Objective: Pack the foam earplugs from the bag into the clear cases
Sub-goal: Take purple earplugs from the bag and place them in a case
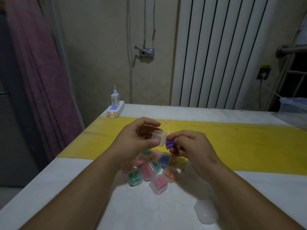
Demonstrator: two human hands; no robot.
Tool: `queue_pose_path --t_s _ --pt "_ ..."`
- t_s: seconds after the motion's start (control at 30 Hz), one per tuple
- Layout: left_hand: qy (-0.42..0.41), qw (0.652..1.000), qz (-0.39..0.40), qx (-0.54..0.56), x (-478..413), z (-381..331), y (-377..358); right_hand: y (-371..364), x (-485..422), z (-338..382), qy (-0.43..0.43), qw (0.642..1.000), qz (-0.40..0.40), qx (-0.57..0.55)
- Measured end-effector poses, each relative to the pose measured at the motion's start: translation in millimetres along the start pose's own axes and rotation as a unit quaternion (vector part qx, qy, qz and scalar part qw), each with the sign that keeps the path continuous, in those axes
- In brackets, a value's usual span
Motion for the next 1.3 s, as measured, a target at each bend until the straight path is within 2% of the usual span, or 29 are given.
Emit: queue_pose_path --t_s 0.17,0.23,0.47,0.6,0.73,0.83,0.93,1.07,1.2,1.3 --pt "0.008 1.0 -0.013 -0.008 0.8 0.5 0.2 -5.7 2.4 -4.5 0.011 0.998 0.049 0.045" --pt "0.01 1.0 -0.012 -0.021 0.6 1.0 0.5 -6.0 1.6 -6.1 0.017 0.997 0.049 0.064" --pt "0.014 0.999 0.003 0.041 0.4 2.0 -3.2 -4.8 -0.3 -7.6 0.005 0.999 0.038 0.039" --pt "0.008 1.0 -0.01 -0.001 -0.6 1.7 -4.8 -4.7 -0.2 -8.9 -0.005 0.999 0.038 0.034" --pt "0.02 0.999 0.003 -0.03 0.6 6.4 -7.7 -5.0 -0.9 -9.5 0.018 0.997 0.018 0.075" --pt "0.009 0.994 -0.01 -0.105 1.2 5.5 -4.3 -3.9 -0.7 -6.7 0.034 0.992 0.002 0.118" --pt "-0.019 0.991 -0.052 -0.125 -1.8 0.1 1.8 0.5 -1.8 -8.1 -0.018 0.998 -0.026 0.053" --pt "-0.023 0.992 -0.06 -0.11 -1.4 -0.7 -0.7 -9.2 2.1 -13.1 -0.085 0.996 0.023 0.009" --pt "-0.026 0.99 -0.051 -0.131 0.4 -0.1 -4.1 -12.0 4.2 -12.9 -0.084 0.996 0.014 -0.003" --pt "-0.02 0.991 -0.042 -0.125 1.0 2.3 -4.1 -9.2 3.4 -12.2 -0.069 0.997 -0.002 0.033"
Point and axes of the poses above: each hand's wrist, its own x-axis away from the middle knuckle, its own y-axis out of the back of the hand, z = x × y, the point moved 5 cm from there along -x, towards the middle knuckle, and after that the axes turned 2 degrees about -x, right-handed, at the moved point
